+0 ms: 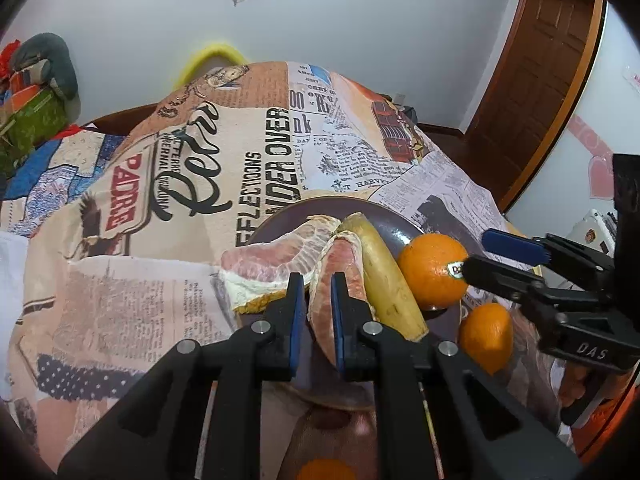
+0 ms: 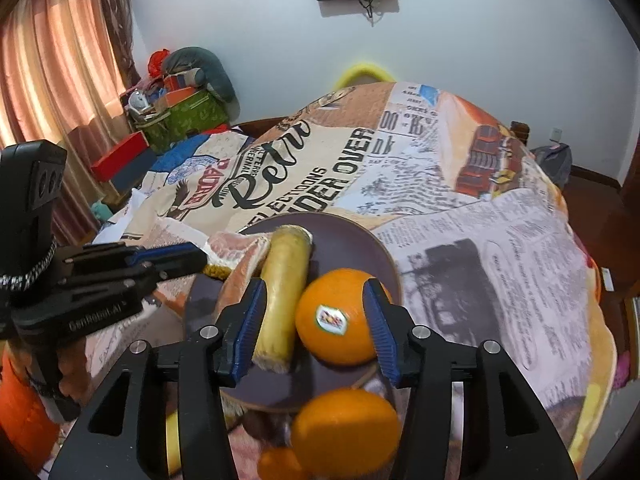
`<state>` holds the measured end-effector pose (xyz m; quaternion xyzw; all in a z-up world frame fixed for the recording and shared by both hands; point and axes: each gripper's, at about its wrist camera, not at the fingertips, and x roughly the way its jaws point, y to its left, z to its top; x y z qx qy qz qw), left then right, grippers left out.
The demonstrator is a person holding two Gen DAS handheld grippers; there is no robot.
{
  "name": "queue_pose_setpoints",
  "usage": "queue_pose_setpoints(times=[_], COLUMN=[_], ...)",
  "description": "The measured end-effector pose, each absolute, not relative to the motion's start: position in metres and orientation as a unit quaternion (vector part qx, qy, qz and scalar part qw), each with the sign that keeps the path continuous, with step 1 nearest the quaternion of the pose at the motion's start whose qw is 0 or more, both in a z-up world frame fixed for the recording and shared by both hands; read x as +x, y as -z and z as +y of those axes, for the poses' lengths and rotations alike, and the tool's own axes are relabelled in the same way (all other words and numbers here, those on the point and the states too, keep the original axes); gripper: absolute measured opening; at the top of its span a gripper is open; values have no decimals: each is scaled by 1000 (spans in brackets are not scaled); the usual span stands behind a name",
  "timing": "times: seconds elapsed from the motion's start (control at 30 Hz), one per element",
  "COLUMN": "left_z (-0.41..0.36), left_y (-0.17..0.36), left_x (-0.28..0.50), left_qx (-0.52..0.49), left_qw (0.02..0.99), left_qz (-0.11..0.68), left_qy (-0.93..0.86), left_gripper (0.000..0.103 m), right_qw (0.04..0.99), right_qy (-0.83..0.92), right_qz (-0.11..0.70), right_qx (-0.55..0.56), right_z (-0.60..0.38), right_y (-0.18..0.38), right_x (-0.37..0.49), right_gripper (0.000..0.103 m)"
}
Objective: Organize fruits
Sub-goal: 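Lower the pomelo piece and banana onto the plate and open both tools, then grasp a small tangerine with the left tool while the right grasps a large orange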
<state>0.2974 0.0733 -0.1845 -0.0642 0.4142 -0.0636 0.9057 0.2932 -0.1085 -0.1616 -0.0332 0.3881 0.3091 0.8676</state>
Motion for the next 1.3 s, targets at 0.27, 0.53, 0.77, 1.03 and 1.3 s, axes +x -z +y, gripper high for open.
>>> queue_pose_setpoints(times=[0.27,0.53,0.77,1.03,1.3], left_z=[73,75,75,71,69], left_y=[170,177,198,221,234], left_x=[262,224,201,191,194], left_qx=[-45,-40,-49,-64,-85], left_qw=[911,904,890,877,871], left_qz=[408,425,453,475,480], left_qy=[42,30,28,38,54], left_gripper=[39,50,50,50,38], right_qw=[874,879,878,869,866], right_qy=[-292,-274,-259,-247,-248], right_qz=[386,387,401,427,433], right_qx=[-44,-44,-44,-37,-28], right_z=[-126,-143,-153,-156,-150], right_y=[154,154,163,182,190], right_x=[267,235,221,220,227], right_gripper=[57,69,69,69,69])
